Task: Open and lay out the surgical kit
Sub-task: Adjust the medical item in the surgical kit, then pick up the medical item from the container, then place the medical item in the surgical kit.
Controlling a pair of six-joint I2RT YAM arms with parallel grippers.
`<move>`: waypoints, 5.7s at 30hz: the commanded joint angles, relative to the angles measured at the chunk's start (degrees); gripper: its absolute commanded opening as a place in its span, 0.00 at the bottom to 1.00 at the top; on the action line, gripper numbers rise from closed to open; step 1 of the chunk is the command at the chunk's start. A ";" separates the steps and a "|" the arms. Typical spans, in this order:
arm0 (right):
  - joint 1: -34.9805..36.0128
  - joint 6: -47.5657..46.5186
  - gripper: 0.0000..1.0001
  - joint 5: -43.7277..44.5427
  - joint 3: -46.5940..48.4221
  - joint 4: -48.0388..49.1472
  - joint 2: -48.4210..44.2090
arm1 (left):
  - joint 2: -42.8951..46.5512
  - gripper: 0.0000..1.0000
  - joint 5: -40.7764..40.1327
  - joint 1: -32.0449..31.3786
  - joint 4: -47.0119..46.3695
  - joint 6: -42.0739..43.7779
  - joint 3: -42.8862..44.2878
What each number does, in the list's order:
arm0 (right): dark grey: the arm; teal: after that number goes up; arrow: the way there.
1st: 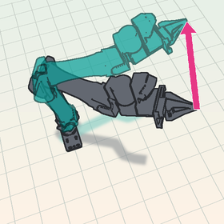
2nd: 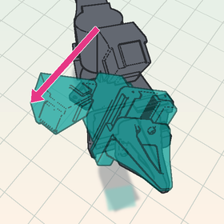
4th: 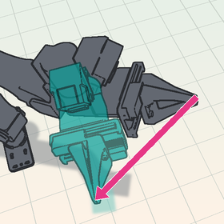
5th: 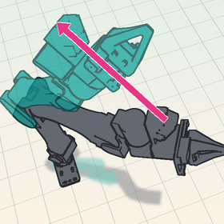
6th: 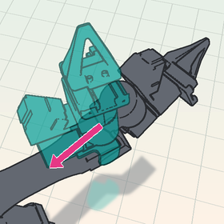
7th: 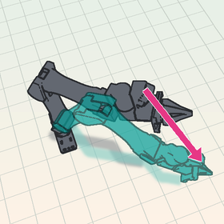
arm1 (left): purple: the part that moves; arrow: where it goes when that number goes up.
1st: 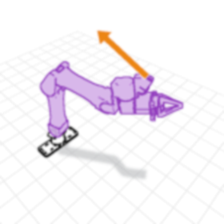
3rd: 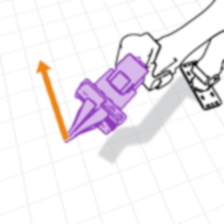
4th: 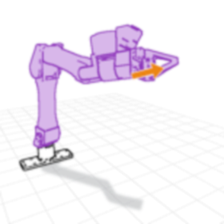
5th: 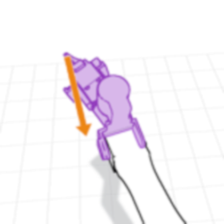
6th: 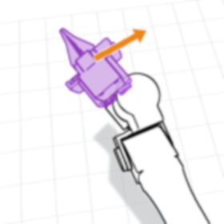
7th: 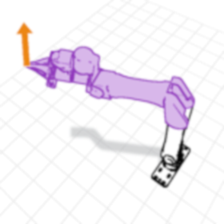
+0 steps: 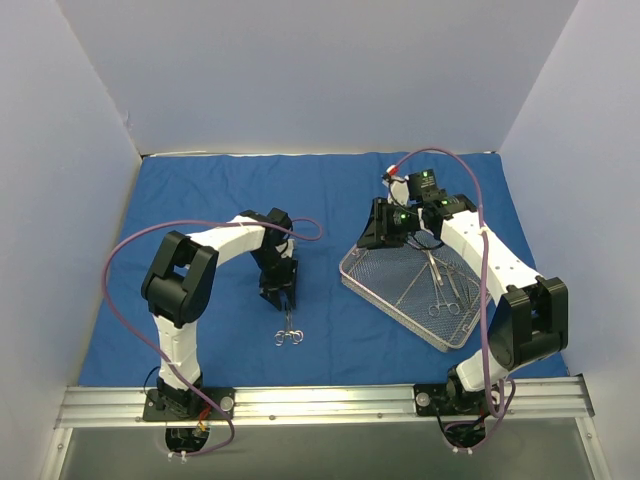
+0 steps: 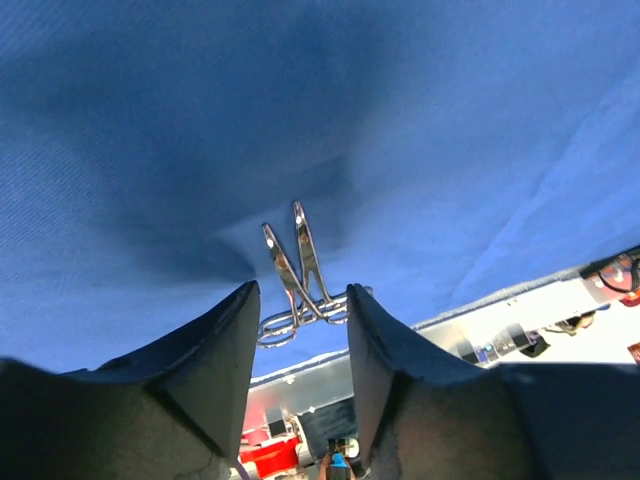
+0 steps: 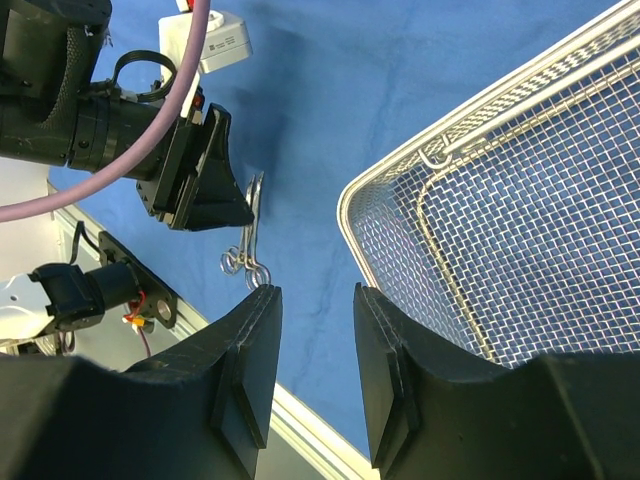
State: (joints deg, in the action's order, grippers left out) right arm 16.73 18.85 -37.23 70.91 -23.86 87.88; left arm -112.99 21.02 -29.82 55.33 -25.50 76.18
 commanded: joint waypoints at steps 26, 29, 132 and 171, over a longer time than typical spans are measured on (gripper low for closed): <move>-0.65 -1.71 0.35 0.93 -1.75 -1.54 -3.50 | -2.24 0.26 -7.04 -3.05 -1.02 -3.24 3.80; -0.56 -1.63 0.35 0.93 -1.57 -1.37 -3.06 | -2.06 0.27 -6.95 -2.87 -0.84 -3.16 4.15; 36.17 32.38 0.00 31.61 39.29 -13.32 37.09 | 27.90 0.79 -7.83 28.77 0.21 3.08 10.56; 43.47 40.74 0.00 28.44 45.28 -16.23 45.81 | 29.84 0.80 -7.30 29.12 -1.54 2.38 6.96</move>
State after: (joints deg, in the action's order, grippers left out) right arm 59.79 58.52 -8.62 115.72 -38.00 134.85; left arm -84.23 13.50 -1.32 54.92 -23.14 82.96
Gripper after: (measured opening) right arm 0.136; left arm 0.798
